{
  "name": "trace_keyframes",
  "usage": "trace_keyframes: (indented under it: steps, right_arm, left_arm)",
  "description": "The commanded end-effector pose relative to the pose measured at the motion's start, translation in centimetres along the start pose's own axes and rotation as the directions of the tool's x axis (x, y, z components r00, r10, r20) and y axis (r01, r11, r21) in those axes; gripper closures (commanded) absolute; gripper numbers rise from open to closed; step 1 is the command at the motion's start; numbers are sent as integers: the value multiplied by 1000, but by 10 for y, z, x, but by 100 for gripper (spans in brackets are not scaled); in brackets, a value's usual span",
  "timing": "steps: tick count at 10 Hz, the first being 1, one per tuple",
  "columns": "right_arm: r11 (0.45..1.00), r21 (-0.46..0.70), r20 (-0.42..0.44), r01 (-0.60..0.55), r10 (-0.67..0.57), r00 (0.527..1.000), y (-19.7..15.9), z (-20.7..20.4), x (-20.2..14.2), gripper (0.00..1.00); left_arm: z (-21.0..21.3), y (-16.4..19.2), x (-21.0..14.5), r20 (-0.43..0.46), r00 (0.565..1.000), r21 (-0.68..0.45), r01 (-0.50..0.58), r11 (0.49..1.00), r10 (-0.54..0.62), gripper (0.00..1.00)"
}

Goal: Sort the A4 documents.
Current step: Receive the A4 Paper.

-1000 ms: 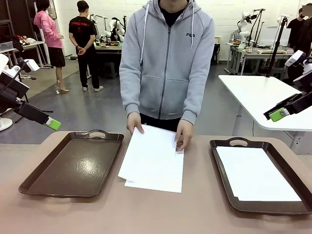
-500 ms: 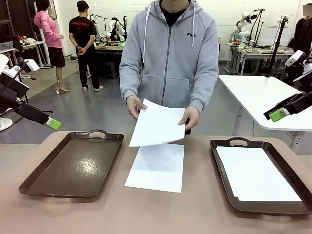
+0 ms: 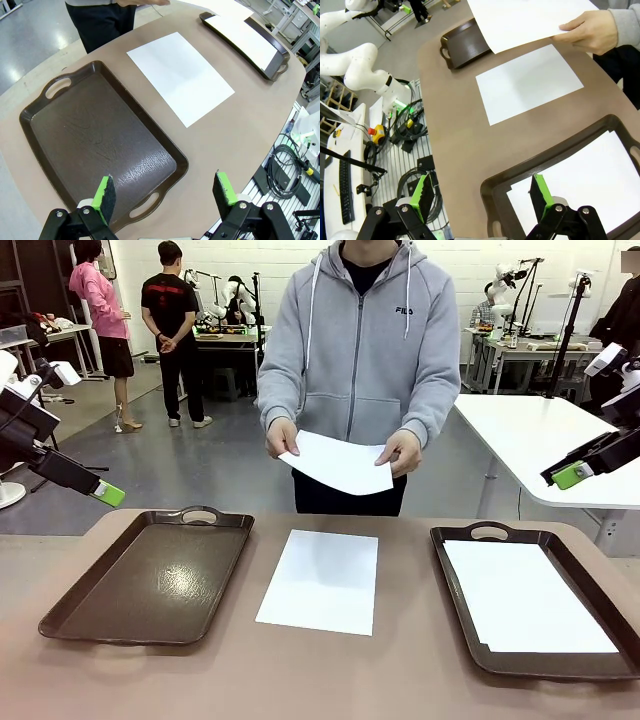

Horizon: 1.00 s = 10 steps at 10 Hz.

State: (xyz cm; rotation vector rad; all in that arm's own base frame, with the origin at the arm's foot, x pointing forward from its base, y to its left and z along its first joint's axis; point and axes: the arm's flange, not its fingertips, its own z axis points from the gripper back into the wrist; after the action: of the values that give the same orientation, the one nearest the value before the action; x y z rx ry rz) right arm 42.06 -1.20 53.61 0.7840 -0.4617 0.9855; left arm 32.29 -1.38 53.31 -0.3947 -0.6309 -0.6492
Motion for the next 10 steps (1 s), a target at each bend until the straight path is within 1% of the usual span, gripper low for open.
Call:
trace_keyframes:
  steps: [1, 10]
  right_arm:
    - [1000, -2, 1, -2, 2, 1000, 0, 0, 1, 0]
    - [1000, -2, 1, -2, 2, 1000, 0, 0, 1, 0]
  left_arm:
    - [0, 0, 0, 4, 1000, -7, -1, 1000, 1, 0]
    - [0, 0, 0, 4, 1000, -7, -1, 1000, 1, 0]
